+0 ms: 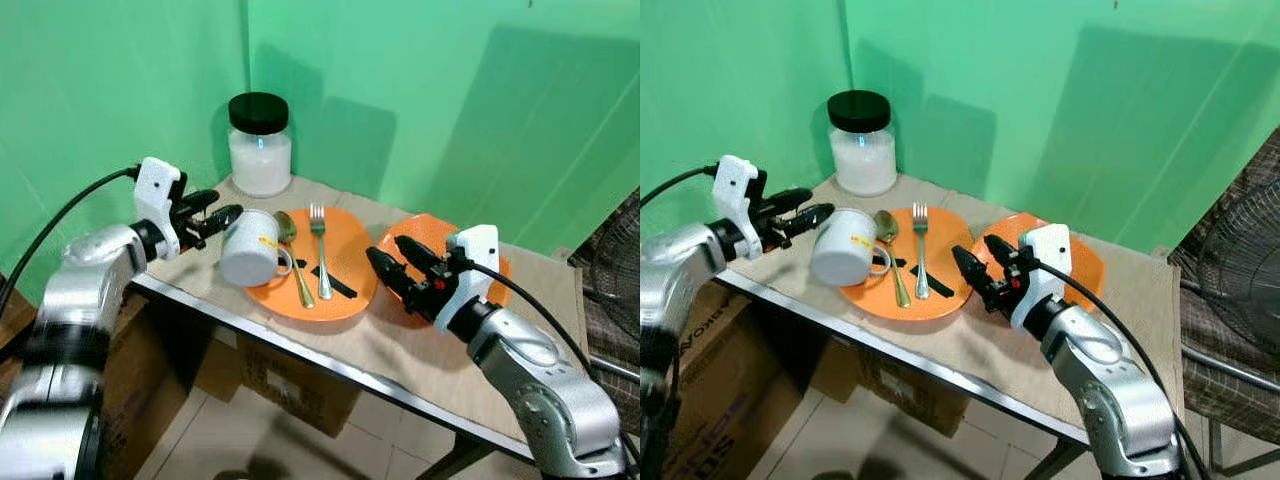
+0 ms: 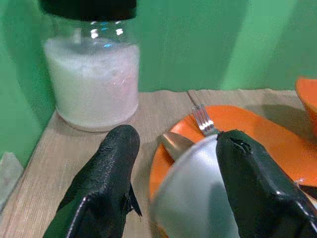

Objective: Setting the table

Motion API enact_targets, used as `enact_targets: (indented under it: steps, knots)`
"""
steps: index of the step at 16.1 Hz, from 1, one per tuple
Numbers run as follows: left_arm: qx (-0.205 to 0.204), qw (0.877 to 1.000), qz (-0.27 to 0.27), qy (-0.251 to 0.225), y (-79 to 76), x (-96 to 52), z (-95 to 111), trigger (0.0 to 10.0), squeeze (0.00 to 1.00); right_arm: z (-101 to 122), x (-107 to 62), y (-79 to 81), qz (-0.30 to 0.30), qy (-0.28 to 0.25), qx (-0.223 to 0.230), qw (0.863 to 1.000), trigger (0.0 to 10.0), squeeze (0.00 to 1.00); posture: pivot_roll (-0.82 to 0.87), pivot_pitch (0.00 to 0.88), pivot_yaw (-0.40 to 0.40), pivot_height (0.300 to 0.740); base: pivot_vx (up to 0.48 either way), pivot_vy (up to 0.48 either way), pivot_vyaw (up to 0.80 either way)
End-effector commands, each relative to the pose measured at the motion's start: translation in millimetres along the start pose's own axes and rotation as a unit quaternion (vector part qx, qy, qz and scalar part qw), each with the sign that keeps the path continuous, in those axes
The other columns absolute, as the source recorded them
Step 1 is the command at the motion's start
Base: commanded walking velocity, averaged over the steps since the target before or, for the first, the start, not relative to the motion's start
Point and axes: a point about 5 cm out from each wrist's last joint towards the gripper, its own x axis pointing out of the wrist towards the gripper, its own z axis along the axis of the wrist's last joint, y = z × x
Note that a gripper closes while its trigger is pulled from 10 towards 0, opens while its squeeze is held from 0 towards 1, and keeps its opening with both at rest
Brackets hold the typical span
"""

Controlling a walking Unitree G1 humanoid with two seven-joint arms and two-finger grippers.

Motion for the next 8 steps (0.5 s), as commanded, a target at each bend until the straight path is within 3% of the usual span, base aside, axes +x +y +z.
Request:
enact_targets:
  steps: [1, 3, 8]
  knots:
    - [0.001, 1.0, 0.001, -0.006, 5.2, -0.5, 3, 10.0, 0.0, 2, -3.0, 1.0, 0.009, 0.0, -0.002, 1.0, 10.0, 0.0, 0.09, 0.0, -0.081, 0.74, 0.0, 0.0, 0.0]
    - [-0.015, 1.0, -0.003, 0.017, 14.9, 1.5, -3, 10.0, 0.0, 3, -7.7, 1.8, 0.022, 0.001, -0.004, 1.0, 10.0, 0.0, 0.07, 0.0, -0.082, 0.74, 0.0, 0.0, 0.0]
    - [-0.036, 0.991, -0.119, 0.05, 3.7, 7.7, -2, 10.0, 0.0, 5, -10.7, 3.3, 0.042, 0.005, -0.005, 0.999, 10.0, 0.0, 0.07, 0.0, -0.085, 0.74, 0.0, 0.0, 0.0]
